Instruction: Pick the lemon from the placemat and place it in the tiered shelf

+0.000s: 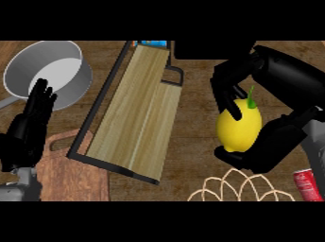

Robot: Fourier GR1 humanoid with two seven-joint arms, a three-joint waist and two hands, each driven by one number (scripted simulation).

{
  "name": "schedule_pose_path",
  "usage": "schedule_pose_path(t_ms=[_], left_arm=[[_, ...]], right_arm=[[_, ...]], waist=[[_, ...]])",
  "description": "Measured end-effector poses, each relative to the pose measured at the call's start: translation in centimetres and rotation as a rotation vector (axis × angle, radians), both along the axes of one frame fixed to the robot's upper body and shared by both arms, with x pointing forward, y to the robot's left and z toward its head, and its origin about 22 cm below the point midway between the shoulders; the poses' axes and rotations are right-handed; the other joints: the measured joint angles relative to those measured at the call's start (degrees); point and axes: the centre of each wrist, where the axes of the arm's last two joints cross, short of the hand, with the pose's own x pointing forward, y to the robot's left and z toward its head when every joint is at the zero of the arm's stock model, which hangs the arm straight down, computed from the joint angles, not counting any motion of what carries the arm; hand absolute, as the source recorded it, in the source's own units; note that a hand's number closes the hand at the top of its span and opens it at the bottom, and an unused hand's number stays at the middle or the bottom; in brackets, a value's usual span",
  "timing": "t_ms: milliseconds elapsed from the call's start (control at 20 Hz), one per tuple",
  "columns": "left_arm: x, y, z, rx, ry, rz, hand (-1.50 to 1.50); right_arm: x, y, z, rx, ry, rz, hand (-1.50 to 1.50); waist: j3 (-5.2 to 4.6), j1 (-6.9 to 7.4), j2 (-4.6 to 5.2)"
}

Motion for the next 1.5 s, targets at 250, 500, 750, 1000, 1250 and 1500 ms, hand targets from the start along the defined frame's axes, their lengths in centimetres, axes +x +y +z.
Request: schedule_pose_path(t_ms=[250,500,750,1000,1250,1500], left_arm=[[-0.3,-0.3,-0.5,0.004,-0.005,0.002,0.0],[-0.7,-0.3,-0.5,0.004,0.0,0.006,0.0],[0.1,0.0,-0.3,0.004,-0.003,0.002,0.0],[-0.4,0.0,-0.4,0.002,-0.005,-0.001,0.0],[-0.5,-0.7,-0.7,0.003,-0.005,-0.005,0.0],[-0.5,-0.7,-0.3,0.006,0.004,-0.006,0.0]], right_arm=[[1.9,3.7,-2.1,0.034,0.002,-0.015,1.5],[3.1,6.5,-4.5,0.075,0.007,-0.022,1.5],[4.7,9.2,-5.9,0.098,0.0,-0.018,1.5],[5.8,10.5,-7.6,0.111,0.033,-0.041,1.5],[7.1,12.1,-8.2,0.102,0.117,-0.039,-1.5],[7.8,13.0,-8.6,0.106,0.158,-0.006,-1.5]], waist=[[0.01,0.11,0.06],[0.03,0.02,0.04],[0.02,0.0,0.07],[0.02,0.14,0.05],[0.02,0.33,0.08],[0.23,0.13,-0.08]])
